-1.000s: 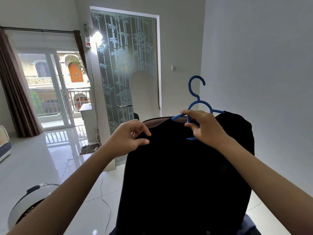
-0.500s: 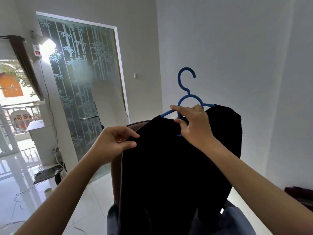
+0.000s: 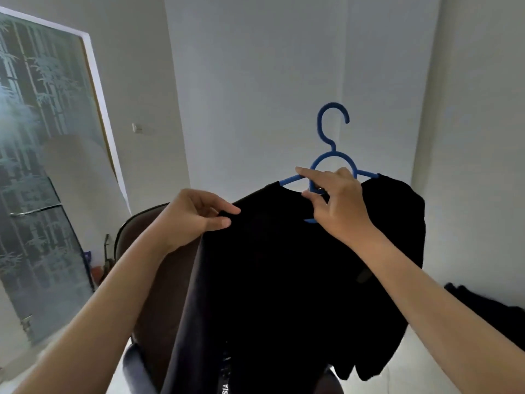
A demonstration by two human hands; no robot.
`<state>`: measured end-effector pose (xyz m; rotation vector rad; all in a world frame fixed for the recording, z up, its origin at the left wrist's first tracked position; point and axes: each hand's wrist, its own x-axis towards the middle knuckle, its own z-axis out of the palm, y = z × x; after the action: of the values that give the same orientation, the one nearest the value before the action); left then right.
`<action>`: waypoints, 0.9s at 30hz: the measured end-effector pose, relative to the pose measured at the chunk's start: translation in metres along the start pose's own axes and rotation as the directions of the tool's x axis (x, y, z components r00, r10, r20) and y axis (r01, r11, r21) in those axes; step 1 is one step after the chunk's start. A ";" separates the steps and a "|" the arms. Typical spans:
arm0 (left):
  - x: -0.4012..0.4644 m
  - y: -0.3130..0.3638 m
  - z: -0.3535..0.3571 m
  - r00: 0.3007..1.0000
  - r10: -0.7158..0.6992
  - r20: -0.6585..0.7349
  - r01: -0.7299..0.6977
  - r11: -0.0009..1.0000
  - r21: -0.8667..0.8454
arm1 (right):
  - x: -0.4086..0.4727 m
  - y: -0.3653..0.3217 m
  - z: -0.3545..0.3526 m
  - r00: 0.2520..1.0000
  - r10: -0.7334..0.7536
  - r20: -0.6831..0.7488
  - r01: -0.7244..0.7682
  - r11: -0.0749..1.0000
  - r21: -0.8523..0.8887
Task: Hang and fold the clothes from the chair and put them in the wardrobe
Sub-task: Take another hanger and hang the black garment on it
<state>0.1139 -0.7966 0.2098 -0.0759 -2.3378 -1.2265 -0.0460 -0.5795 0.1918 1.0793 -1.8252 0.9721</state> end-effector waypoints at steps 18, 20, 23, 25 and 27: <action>0.010 0.138 0.173 0.956 0.196 0.216 -0.147 0.963 -0.224 | -0.062 0.018 -0.267 0.987 -0.074 -0.143 -0.014 0.843 -0.538; 0.004 0.157 0.199 0.943 0.228 0.243 -0.169 0.956 -0.240 | -0.078 0.022 -0.300 0.987 -0.043 -0.153 -0.051 0.827 -0.560; -0.005 0.187 0.237 0.921 0.264 0.286 -0.187 0.944 -0.271 | -0.101 0.030 -0.349 0.984 -0.008 -0.178 -0.102 0.793 -0.600; -0.012 0.206 0.263 0.903 0.290 0.317 -0.200 0.937 -0.288 | -0.117 0.035 -0.379 0.983 0.019 -0.182 -0.132 0.763 -0.632; -0.018 0.223 0.290 0.886 0.312 0.343 -0.213 0.931 -0.297 | -0.132 0.041 -0.407 0.981 0.042 -0.192 -0.160 0.739 -0.655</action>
<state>0.0739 -0.4335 0.2338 -0.7659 -2.3661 -1.4619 0.0579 -0.1640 0.2267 0.4340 -1.8787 0.3665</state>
